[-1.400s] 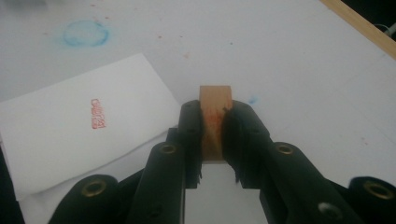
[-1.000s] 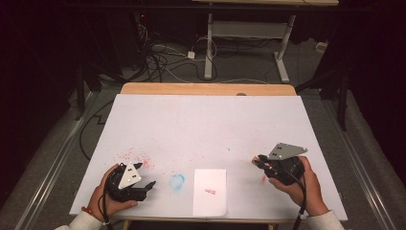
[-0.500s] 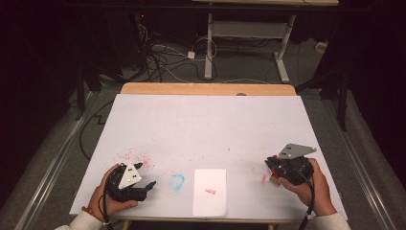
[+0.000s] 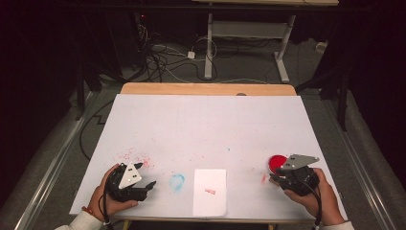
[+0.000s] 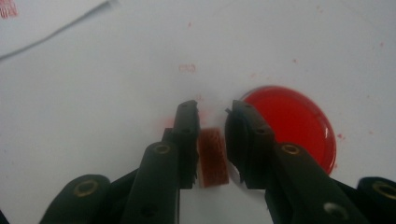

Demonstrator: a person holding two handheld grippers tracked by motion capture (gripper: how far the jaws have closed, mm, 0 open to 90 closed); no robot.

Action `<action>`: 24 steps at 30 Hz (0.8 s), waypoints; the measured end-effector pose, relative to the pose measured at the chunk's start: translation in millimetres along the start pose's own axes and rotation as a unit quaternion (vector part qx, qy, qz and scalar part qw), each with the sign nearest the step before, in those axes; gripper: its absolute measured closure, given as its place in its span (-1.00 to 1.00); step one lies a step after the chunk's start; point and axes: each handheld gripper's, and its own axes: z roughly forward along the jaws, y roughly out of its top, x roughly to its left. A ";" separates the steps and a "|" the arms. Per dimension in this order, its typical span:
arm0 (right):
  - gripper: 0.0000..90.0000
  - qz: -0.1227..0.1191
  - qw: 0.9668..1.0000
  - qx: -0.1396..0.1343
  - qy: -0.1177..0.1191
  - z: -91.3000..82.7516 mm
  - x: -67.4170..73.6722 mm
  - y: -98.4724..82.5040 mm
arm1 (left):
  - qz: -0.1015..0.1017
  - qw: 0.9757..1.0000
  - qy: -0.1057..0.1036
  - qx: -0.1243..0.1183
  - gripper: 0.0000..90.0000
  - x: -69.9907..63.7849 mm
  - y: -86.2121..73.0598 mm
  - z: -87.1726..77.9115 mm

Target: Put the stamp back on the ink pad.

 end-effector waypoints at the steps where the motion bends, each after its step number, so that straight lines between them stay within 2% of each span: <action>1: 0.56 0.000 1.000 0.002 0.000 1.1 -0.4 -2.2 | 0.000 1.000 0.000 0.000 -0.49 0.0 0.1 0.1; 6: 0.51 -0.002 1.000 0.026 0.005 6.5 0.8 -9.4 | 0.001 1.000 -0.001 0.001 -0.49 -0.2 0.6 0.5; 8: 0.55 -0.008 0.999 0.035 0.005 9.2 1.4 -11.0 | 0.001 1.000 -0.001 0.001 -0.49 -0.3 0.7 0.7; 10: 0.69 -0.014 0.999 0.043 -0.003 10.9 2.3 -12.0 | 0.001 1.000 -0.001 0.001 -0.49 -0.5 0.7 0.9; 12: 0.70 -0.018 0.999 0.043 0.003 9.7 1.9 -11.8 | 0.001 1.000 -0.001 0.002 -0.49 -0.5 0.7 1.0; 14: 0.70 -0.019 0.999 0.044 -0.002 8.6 2.2 -10.6 | 0.002 1.000 -0.001 0.003 -0.49 -0.3 0.7 1.1; 17: 0.70 -0.014 1.000 0.021 -0.009 1.8 -0.8 -7.3 | 0.002 1.000 -0.001 0.002 -0.49 0.0 0.6 0.9; 21: 0.70 0.019 0.999 -0.019 -0.048 -7.4 -12.6 -4.2 | 0.001 1.000 -0.002 0.003 -0.49 -0.1 0.8 1.3; 24: 0.70 0.034 0.998 -0.014 -0.060 -3.2 -21.9 -5.1 | 0.002 1.000 -0.002 0.004 -0.49 -0.3 1.0 1.4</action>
